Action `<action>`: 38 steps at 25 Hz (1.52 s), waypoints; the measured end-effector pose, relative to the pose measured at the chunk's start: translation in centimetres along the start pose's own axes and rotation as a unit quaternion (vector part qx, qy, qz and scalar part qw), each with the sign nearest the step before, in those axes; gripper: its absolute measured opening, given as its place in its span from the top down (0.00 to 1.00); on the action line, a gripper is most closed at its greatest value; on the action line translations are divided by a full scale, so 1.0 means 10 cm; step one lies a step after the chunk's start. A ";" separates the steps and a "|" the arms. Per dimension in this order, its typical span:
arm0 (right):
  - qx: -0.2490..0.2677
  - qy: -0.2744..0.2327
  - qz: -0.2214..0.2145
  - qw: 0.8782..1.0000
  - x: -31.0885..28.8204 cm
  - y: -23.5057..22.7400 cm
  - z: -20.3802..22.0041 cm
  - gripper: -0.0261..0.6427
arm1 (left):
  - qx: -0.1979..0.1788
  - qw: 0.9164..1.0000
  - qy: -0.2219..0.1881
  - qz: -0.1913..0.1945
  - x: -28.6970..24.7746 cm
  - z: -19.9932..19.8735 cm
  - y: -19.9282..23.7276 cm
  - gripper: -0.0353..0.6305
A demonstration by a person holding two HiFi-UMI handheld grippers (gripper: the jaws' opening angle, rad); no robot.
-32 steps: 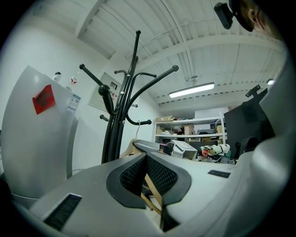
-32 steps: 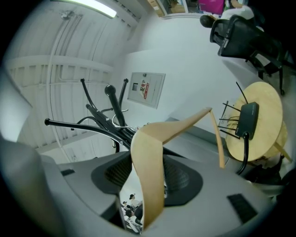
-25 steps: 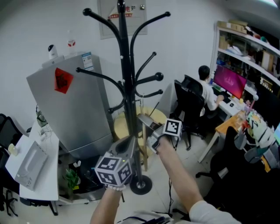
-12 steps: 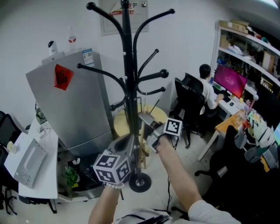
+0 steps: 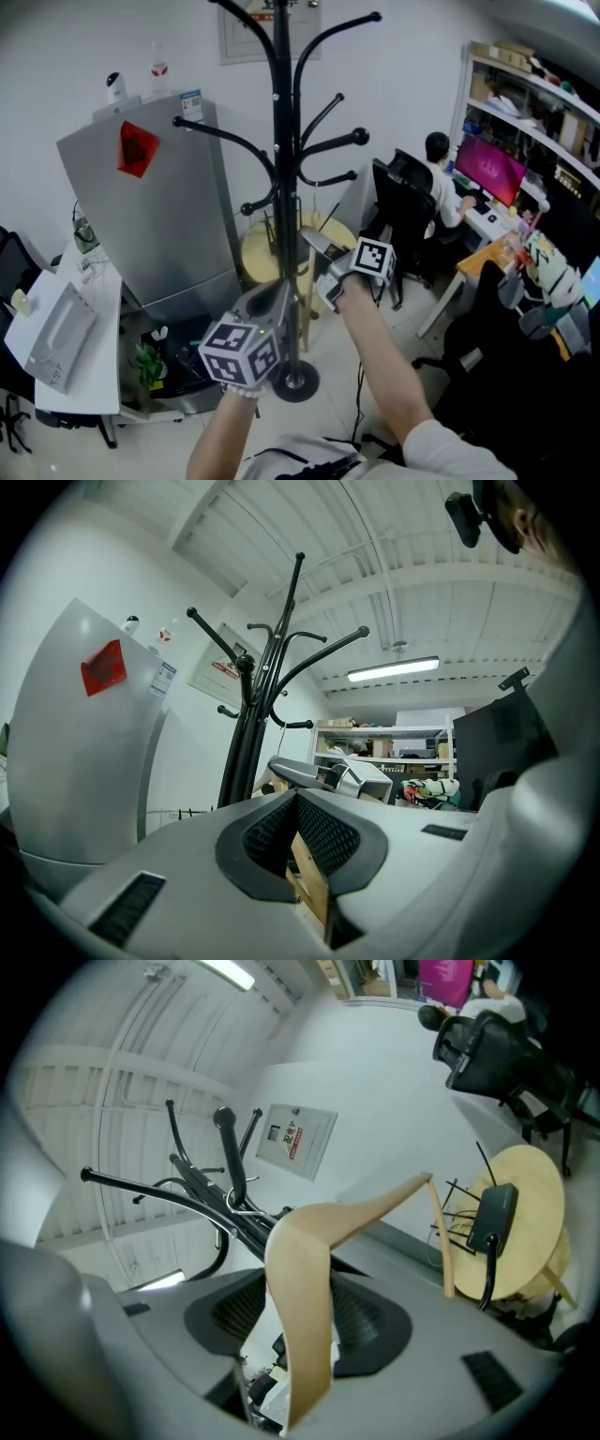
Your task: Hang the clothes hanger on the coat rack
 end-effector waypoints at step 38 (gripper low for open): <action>0.227 -0.034 0.176 0.957 1.78 0.74 2.27 0.97 | 0.145 0.988 0.054 0.022 1.87 1.20 0.05 0.95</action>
Point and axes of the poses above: the fingertips, and each gripper's own axes: x backward along the fingers, y to its left, z out of its underside, the point moved 10 cm from there along x, backward along the fingers, and after that the axes turned 6 degrees about -x, right-handed, at the moved point
